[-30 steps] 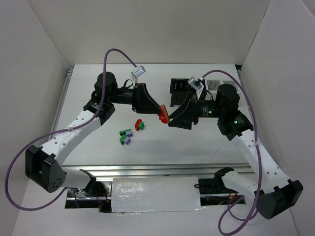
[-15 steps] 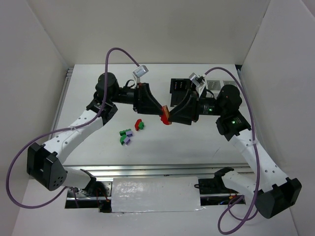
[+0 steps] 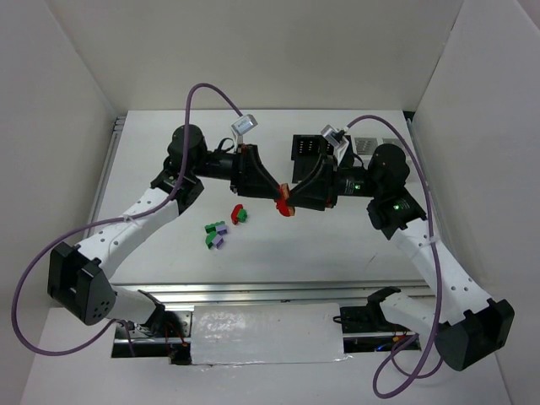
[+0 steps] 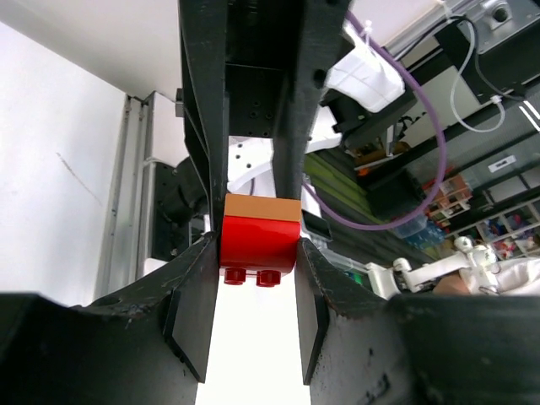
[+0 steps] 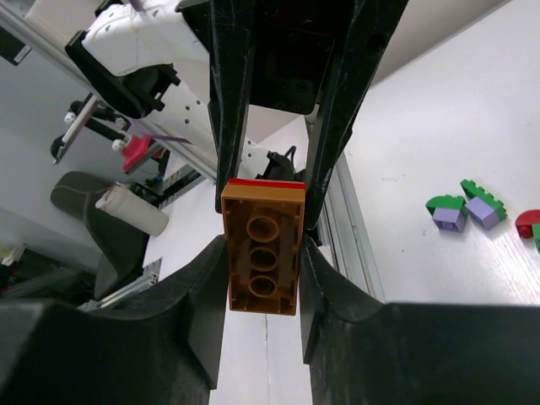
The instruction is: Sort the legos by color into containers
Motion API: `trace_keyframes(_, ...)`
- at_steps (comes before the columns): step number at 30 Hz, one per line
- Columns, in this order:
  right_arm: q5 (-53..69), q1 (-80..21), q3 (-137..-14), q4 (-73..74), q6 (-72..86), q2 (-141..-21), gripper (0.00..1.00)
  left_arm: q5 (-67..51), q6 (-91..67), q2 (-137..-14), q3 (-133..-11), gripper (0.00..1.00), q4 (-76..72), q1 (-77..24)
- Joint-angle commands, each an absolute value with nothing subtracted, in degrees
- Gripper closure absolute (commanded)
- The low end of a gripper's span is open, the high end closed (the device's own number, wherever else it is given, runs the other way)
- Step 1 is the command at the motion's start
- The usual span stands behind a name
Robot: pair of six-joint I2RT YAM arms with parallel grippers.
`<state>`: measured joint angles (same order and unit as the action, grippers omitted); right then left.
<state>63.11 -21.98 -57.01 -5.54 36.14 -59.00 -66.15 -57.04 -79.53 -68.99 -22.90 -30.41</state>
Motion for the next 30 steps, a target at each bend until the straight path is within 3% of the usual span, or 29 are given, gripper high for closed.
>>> trace_keyframes(1, 60.7, -21.7, -58.1, -4.0, 32.0, -57.9, 1.0, -66.4, -53.2, -79.5, -70.7, 1.0, -22.5, -30.5)
trace_keyframes(6, 64.0, -15.1, -54.9, -8.6, 35.7, -57.0, 1.0, -65.0, -43.6, -77.5, -72.8, 1.0, -10.6, -28.5)
trace_keyframes(13, 62.9, -11.0, -55.6, -5.6, 34.0, -57.2, 1.0, -63.9, -40.0, -75.1, -70.1, 1.0, -7.0, -23.0)
trace_keyframes(18, 44.7, -10.8, -59.0, 3.1, 28.8, -61.3, 1.0, -58.3, -36.3, -73.6, -70.4, 1.0, -0.6, -20.9)
trace_keyframes(20, 25.4, -12.0, -63.4, 11.1, 28.7, -66.0, 1.0, -53.5, -33.2, -73.7, -73.3, 1.0, 5.1, -20.9)
trace_keyframes(23, 6.1, -12.7, -68.9, 15.9, 29.5, -73.5, 1.0, -50.6, -29.5, -73.1, -75.7, 1.0, 10.8, -20.9)
trace_keyframes(30, -3.4, -13.1, -90.8, 27.8, 27.5, -93.1, 0.97, -47.7, -27.2, -70.0, -76.6, 1.0, 14.9, -20.9)
